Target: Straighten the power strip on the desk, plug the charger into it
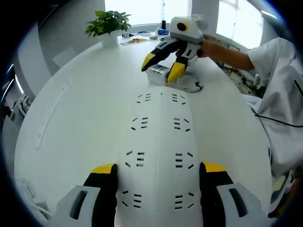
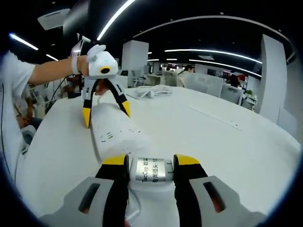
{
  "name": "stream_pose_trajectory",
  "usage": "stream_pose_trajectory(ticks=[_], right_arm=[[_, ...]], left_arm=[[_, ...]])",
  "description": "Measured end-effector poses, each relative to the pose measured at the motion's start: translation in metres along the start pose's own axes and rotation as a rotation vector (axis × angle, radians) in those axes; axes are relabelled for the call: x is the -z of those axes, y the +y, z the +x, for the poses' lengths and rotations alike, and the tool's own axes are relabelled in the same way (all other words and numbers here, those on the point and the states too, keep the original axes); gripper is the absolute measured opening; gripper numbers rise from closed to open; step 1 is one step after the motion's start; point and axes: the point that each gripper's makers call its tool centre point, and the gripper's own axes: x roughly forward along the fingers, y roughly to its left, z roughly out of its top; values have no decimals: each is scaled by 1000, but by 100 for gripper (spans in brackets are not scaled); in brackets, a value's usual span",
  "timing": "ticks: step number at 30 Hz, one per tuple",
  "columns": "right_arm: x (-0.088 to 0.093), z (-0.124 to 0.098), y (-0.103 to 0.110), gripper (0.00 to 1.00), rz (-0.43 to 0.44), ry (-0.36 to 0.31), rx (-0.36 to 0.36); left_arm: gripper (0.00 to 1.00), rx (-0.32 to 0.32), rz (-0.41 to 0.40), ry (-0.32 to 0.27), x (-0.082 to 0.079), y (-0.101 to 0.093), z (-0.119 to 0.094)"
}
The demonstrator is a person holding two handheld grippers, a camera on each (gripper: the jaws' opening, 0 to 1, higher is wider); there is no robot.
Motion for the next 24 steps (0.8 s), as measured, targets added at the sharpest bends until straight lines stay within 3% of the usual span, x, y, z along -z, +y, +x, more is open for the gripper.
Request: stream_pose_trajectory(ticks=[3,8,14,15,17,19,21,24], right_arm=[[4,-9,-2,36,-8,14,-46],[10,-25,10,36,-83,16,-238],[10,-22,8,37,-85,58,-240],[10,-22,7,37,-72,70,-220],[-3,-26,9,40,-30,36,-164],[-15,-33,8,45,-11,8,-72],[-28,-40,4,48,8,-31,66],[-29,-56,-5,59,67,-23,335]], left_arm=[[71,1,-1,-2,0,0,0],[71,1,0,2,0,0,0],[71,1,1,6,0,0,-1],[71,1,1,6,0,0,-1],[71,2,1,5,0,0,-1],[71,2,1,4,0,0,-1],[71,2,2,5,0,0,-2],[71,3,3,-1,0,0,-2]])
